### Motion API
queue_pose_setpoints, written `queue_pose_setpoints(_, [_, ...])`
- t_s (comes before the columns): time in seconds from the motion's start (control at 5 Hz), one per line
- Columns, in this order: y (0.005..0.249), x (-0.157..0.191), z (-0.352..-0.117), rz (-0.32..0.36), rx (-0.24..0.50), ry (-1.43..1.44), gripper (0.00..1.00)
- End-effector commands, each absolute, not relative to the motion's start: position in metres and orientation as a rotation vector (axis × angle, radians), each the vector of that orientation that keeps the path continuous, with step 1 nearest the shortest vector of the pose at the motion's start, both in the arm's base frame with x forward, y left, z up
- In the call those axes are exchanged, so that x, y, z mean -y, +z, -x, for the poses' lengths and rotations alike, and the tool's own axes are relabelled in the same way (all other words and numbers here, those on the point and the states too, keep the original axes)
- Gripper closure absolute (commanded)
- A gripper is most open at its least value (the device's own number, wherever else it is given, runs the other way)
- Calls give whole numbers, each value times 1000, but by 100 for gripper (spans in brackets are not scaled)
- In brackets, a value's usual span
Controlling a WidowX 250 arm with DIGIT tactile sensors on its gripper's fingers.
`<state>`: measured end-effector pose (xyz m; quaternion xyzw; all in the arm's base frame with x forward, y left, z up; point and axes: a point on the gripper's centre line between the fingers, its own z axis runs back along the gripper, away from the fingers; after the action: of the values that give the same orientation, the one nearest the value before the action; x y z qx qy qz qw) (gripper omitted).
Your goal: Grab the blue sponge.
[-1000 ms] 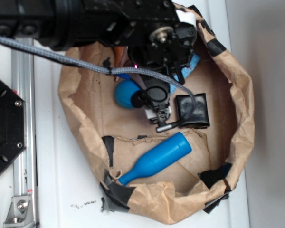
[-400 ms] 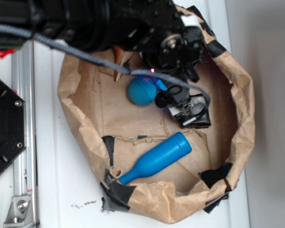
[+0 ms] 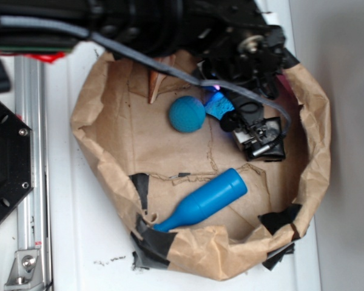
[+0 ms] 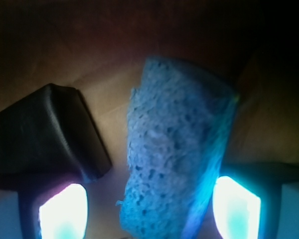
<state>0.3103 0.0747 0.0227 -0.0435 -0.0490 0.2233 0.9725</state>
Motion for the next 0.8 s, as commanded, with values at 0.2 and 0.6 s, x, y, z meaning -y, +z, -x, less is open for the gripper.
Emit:
queue_pose_setpoints(0.2, [-6,-73,-308,52,34,453,100])
queue_pose_setpoints(0.6, [8,-62,-296,45,85,355,100])
